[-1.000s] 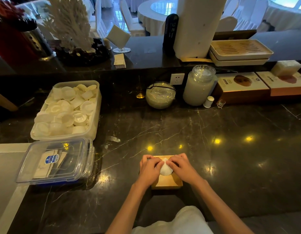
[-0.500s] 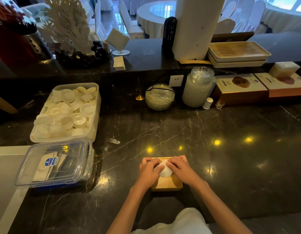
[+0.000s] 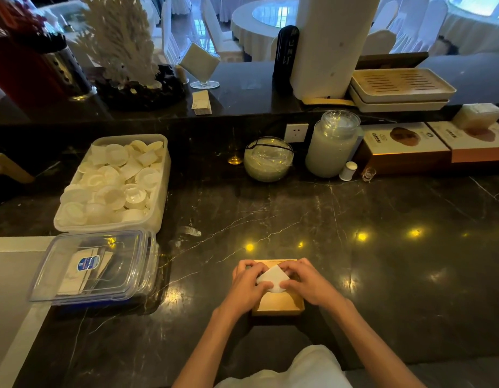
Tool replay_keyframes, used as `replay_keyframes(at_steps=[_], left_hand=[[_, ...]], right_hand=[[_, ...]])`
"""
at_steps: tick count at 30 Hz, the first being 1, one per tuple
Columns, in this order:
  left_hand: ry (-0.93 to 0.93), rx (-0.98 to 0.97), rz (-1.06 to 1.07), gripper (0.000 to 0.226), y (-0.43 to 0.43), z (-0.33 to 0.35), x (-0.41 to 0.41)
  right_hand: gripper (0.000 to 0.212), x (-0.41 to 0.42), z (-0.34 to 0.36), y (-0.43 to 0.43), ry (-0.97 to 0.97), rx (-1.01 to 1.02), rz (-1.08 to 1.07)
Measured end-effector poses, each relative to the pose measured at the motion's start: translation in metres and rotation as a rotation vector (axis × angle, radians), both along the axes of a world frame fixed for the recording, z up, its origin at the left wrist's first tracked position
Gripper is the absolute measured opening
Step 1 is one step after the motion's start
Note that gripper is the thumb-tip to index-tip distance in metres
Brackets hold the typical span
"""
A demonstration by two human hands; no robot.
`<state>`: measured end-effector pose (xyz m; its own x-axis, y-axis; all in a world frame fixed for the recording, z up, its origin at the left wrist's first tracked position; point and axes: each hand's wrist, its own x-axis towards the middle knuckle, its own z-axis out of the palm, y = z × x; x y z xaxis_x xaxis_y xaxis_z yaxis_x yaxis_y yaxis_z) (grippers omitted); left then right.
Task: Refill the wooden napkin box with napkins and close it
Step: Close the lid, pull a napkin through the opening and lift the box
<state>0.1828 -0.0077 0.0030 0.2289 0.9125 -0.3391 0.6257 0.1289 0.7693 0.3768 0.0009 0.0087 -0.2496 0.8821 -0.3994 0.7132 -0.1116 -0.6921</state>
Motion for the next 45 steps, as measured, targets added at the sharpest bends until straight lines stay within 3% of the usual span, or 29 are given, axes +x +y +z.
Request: replay_keyframes(at_steps=[3,7,12,18,23,27,33,41,45], left_hand=[[-0.051,0.005,0.038,0.011,0.001,-0.002,-0.001],[-0.367,-0.049,0.255,0.027,-0.001,-0.002,-0.006],[-0.559,-0.167,0.486,0.046,-0.016,-0.004,-0.004],[-0.569,-0.3,0.424,0.063,-0.042,-0.034,0.01],[-0.587,-0.26,0.507,0.052,-0.017,-0.035,0.007],[-0.515,-0.2,0.605,0.043,0.046,-0.036,-0.012],[-0.387,-0.07,0.685,0.052,0.147,-0.046,-0.059],[-0.418,0.015,0.695,0.045,0.281,-0.052,-0.112],[-0.45,0.086,0.669,0.039,0.345,-0.061,-0.13]], right_hand=[[0.036,0.0,0.003,-0.002,0.061,-0.008,-0.026],[0.027,0.002,-0.001,-0.012,0.222,0.034,-0.194],[0.055,-0.007,-0.016,-0.035,0.547,-0.149,-0.549],[0.051,-0.027,-0.023,-0.04,0.564,-0.234,-0.615],[0.051,-0.045,-0.03,-0.012,0.542,-0.159,-0.661],[0.051,-0.074,-0.036,0.048,0.55,-0.111,-0.651],[0.048,-0.132,-0.033,0.163,0.496,-0.088,-0.609],[0.054,-0.177,-0.058,0.303,0.451,-0.059,-0.555],[0.05,-0.192,-0.064,0.363,0.516,0.009,-0.493]])
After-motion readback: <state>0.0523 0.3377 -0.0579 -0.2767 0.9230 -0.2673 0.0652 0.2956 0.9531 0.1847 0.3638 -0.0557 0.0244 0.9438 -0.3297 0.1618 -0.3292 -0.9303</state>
